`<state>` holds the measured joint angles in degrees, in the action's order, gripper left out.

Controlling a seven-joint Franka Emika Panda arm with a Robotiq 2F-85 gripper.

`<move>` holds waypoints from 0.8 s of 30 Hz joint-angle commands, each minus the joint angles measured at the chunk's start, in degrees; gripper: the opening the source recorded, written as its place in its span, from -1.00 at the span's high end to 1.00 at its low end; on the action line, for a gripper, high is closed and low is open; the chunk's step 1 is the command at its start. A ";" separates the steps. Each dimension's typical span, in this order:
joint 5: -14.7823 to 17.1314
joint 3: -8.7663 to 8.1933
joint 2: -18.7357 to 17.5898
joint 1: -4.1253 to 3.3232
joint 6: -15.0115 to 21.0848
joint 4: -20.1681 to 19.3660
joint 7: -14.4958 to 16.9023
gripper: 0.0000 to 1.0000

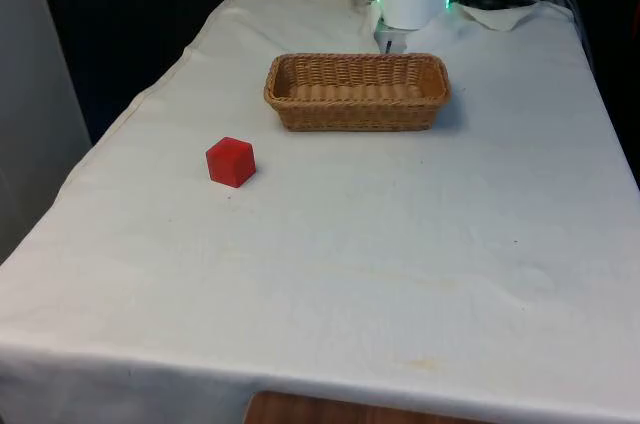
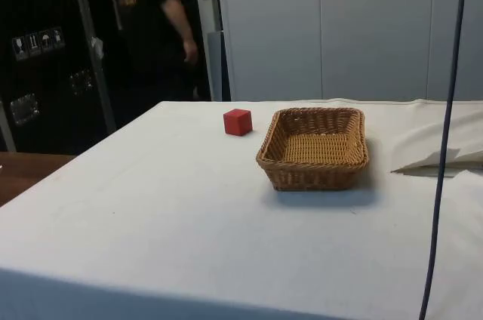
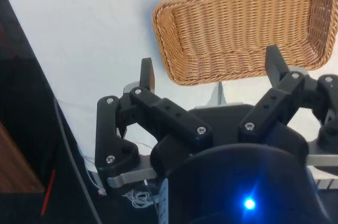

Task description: Pick up the cube and place it into the basket.

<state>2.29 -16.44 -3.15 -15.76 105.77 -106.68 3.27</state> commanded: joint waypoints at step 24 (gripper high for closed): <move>-2.29 -2.46 -6.25 0.63 4.58 -0.06 1.60 -1.00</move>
<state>0.23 -19.08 -9.51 -15.18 110.01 -106.63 4.93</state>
